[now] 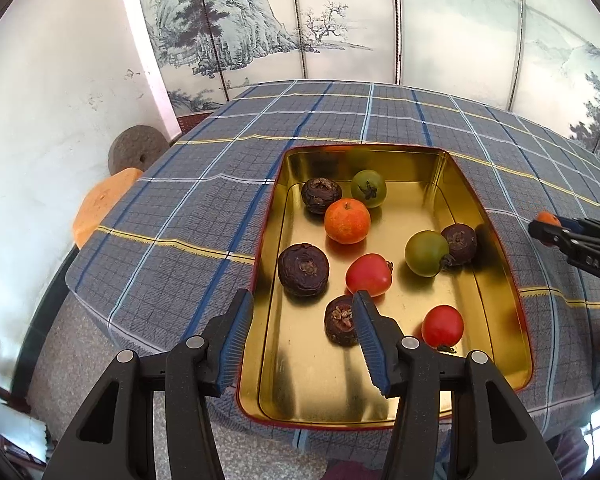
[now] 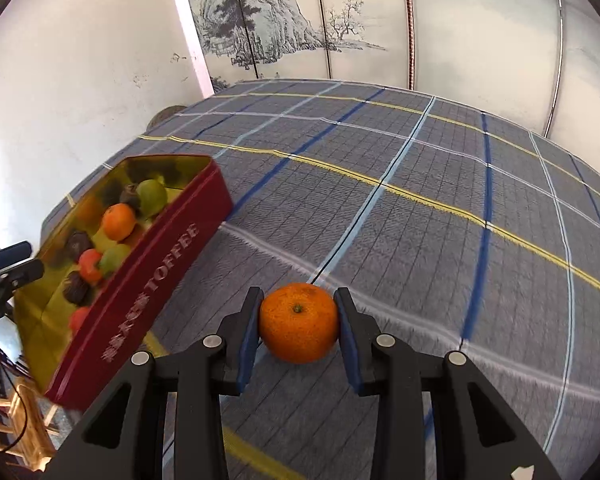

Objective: Organize fruits
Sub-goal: 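Carry the tangerine with the right gripper into the tray and release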

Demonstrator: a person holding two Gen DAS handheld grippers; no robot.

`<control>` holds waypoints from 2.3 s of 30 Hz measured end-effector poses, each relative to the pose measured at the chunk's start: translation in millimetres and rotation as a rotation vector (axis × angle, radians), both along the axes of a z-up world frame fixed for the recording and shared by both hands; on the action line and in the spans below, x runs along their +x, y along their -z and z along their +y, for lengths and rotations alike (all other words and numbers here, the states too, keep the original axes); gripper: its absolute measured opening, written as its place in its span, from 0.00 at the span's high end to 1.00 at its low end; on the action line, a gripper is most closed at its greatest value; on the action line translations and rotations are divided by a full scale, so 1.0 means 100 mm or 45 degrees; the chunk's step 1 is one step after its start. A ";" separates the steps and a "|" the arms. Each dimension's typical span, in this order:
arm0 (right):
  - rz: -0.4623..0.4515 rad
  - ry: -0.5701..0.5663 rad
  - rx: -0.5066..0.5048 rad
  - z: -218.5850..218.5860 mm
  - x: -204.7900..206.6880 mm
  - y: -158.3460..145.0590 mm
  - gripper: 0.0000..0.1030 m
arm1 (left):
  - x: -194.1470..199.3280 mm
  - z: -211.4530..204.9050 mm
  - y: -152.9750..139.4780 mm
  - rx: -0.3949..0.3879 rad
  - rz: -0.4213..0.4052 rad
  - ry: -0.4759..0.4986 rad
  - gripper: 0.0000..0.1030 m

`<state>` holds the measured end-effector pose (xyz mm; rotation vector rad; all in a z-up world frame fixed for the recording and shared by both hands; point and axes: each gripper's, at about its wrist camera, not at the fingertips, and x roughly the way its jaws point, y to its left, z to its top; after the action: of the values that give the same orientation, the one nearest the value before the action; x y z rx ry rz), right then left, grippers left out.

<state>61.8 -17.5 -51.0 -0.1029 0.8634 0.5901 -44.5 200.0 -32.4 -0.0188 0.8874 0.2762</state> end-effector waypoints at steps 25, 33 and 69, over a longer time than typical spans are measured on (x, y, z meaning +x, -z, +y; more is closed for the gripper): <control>-0.063 -0.331 0.137 0.93 -0.48 -0.52 0.67 | -0.14 0.04 -0.16 0.041 -0.097 -0.046 0.41; -0.066 -0.381 0.132 1.18 -0.50 -0.49 0.67 | -0.12 0.10 -0.13 0.021 -0.089 -0.060 0.41; -0.013 -0.389 0.095 1.39 -0.37 -0.21 0.65 | -0.28 0.27 -0.30 0.065 -0.151 -0.211 0.32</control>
<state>24.9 121.4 -29.8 -0.1714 0.8206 0.9065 -72.4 227.3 -2.6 -0.0612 0.7617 0.4479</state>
